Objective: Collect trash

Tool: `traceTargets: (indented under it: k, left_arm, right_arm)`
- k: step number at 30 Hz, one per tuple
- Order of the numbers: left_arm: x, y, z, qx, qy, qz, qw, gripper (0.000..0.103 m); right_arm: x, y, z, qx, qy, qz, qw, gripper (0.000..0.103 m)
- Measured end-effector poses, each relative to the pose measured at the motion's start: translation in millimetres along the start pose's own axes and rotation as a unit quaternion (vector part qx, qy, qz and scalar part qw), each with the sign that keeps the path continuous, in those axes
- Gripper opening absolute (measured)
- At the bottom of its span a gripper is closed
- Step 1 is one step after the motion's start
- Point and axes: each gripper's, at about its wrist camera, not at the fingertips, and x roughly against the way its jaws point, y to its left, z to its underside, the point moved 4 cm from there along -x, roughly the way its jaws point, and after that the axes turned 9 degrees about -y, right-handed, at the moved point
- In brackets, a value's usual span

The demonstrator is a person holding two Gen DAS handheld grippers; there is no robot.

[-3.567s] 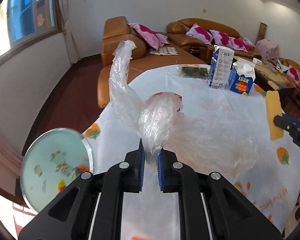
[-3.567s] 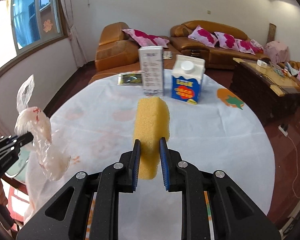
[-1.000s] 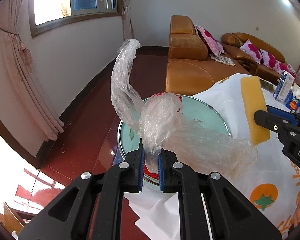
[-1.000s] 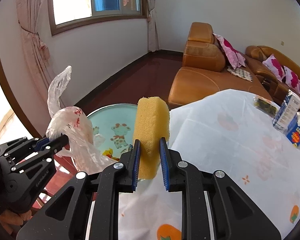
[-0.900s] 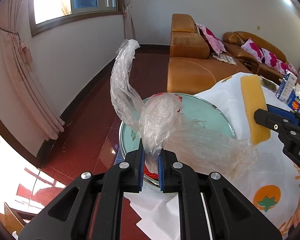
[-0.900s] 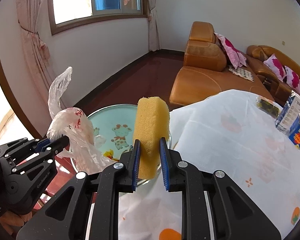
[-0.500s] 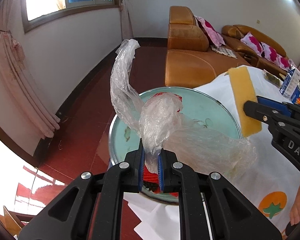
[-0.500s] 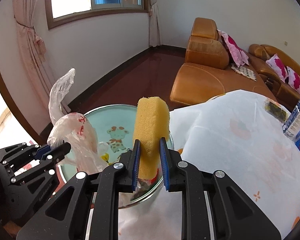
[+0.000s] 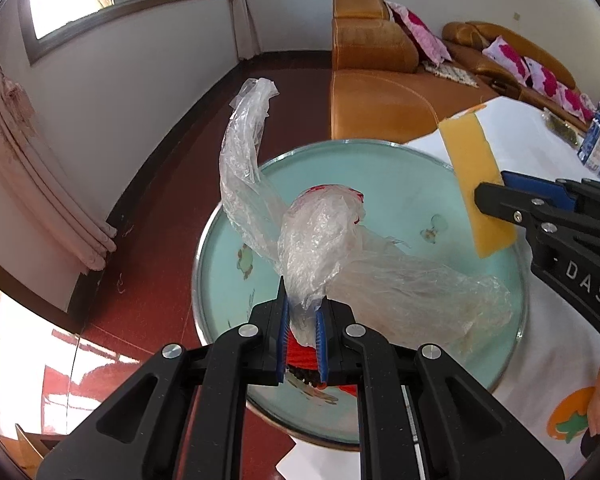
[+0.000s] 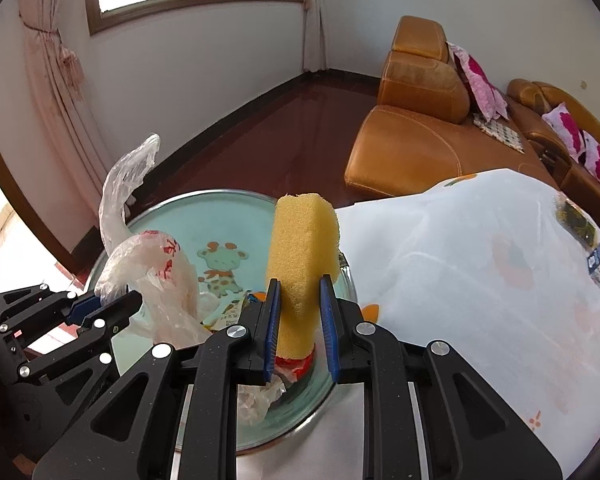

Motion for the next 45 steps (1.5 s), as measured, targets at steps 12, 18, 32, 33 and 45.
traceTargets:
  k: [12,18,32,33,45]
  left_arm:
    - [-14,-6,9,-0.011,0.018,0.009,0.9997,0.029]
    - [-4,-9,5,-0.021,0.002,0.002,0.9998,0.046]
    - [33,-9,8,-0.008,-0.023,-0.032,0.9992,0.081]
    - [35,-8,9,-0.006,-0.024,-0.034,0.9991,0.084]
    - [81,-17,29,0.008,-0.032,-0.048,0.9983,0.092]
  right_arm:
    - [-23,1,8,0.008,0.029,-0.016,0.999,0.035]
    - [-12,-5,3,-0.001,0.018,-0.013,1.000,0.035]
    - [37,-39,12,-0.063,-0.006,0.032,0.997,0.070]
    - [40,-41,13,-0.067,-0.005,0.032,0.997,0.071]
    - [93,-45,40,-0.097,-0.011,0.030,0.995,0.081]
